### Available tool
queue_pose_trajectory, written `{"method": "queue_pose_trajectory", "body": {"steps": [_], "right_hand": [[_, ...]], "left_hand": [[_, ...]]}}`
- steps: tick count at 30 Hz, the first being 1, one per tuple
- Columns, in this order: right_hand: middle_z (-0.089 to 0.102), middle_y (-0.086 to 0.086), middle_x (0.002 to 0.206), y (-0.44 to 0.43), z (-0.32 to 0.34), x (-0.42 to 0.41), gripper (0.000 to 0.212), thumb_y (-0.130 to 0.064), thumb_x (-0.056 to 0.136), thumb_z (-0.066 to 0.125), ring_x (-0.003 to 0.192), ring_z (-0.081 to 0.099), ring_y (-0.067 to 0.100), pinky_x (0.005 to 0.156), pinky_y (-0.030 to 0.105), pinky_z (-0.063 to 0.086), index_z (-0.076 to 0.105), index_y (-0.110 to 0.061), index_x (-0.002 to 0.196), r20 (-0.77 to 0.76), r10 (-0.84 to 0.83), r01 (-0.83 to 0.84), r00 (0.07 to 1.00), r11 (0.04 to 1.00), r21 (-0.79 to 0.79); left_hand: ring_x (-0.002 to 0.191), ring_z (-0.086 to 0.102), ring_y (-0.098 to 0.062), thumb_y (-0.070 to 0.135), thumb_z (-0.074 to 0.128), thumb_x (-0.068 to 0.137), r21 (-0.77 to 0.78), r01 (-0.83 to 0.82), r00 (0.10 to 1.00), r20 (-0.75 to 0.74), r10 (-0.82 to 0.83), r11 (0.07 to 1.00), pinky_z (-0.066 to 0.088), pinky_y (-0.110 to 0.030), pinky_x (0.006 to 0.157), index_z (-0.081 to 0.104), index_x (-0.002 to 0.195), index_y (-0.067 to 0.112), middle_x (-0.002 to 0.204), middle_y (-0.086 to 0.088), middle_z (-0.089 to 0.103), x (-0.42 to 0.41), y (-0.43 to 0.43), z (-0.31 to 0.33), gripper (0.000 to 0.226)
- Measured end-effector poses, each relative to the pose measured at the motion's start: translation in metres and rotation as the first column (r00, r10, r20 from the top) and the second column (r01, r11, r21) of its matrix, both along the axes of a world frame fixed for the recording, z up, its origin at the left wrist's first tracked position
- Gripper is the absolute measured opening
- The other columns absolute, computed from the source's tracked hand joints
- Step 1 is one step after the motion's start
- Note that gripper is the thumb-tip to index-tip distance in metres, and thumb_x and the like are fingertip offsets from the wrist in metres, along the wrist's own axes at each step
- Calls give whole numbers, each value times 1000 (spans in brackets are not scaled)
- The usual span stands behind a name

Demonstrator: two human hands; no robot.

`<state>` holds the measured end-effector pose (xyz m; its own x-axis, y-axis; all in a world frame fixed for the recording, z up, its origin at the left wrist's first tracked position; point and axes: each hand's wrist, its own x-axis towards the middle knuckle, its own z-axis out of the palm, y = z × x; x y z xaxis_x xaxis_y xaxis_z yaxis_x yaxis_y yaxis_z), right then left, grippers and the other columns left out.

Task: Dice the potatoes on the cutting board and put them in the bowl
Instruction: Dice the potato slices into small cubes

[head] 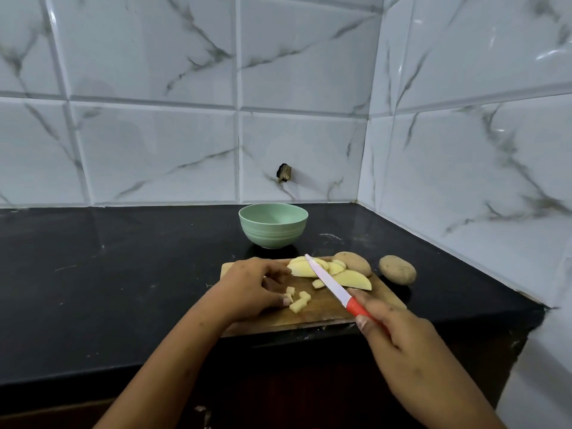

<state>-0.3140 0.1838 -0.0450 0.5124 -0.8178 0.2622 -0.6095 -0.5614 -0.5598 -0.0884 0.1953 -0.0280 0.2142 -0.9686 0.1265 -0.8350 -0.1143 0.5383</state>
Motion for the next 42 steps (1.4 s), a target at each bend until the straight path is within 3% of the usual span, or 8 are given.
{"method": "queue_pose_trajectory", "body": {"steps": [6,12,18,24,29,37,40,42], "right_hand": [[54,-8,68,-27,-10,-2,36,-33,98,47,53,52,2,48,16,35,50,-37,134,175,-96,88,980,995,56],[59,-6,77,-77,2,5,18,-40,83,70,68,57,12,57,31,43,59,-26,83,121,-262,270,957,961,-55],[61,-8,85,-105,11,32,37,-45,77,75,84,57,15,69,30,44,66,-27,109,-105,-241,238,965,970,-41],[64,-5,88,-104,17,56,24,-37,81,74,83,60,16,66,28,43,68,-28,103,-103,-151,149,983,989,-27],[63,-5,90,-112,22,72,24,-34,78,77,83,61,17,71,30,47,67,-30,100,-126,-84,83,988,996,-17],[69,-2,85,-135,32,29,9,-18,82,75,74,64,6,58,19,43,73,-19,90,359,-35,-25,933,986,163],[61,-3,68,-135,27,18,6,-11,85,71,37,49,-4,38,9,33,71,-12,91,436,-56,-67,898,963,261],[60,-7,65,-137,23,13,5,-13,84,72,41,50,-5,46,12,36,72,-13,89,437,-74,-52,896,962,270]], "left_hand": [[96,51,2,27,62,91,36,72,996,45,-73,997,35,-7,73,66,117,35,112,16,58,-7,-3,0,27],[87,47,7,36,58,92,-76,110,984,151,-98,991,34,-5,73,59,125,36,106,21,55,-21,2,-13,33],[107,53,4,27,62,91,-182,135,987,109,-117,974,40,-15,96,66,118,32,119,15,63,-31,-1,-22,28],[89,56,0,21,62,91,-191,199,977,112,-181,961,39,-3,75,69,114,29,103,16,67,-41,-12,-20,25],[97,61,-6,22,64,89,-175,212,976,82,-200,962,45,-20,89,69,115,25,109,7,70,-45,-22,-19,27],[100,60,-13,20,67,86,-237,189,982,61,-179,953,45,-27,93,72,109,21,106,-1,70,-65,-50,-19,24],[91,61,-13,23,71,83,-256,178,984,41,-174,950,44,-19,78,74,103,17,98,-3,71,-72,-61,-17,22],[85,60,-11,28,76,78,-267,157,987,13,-160,951,39,-15,70,75,99,16,94,-1,70,-77,-67,-16,25]]}}
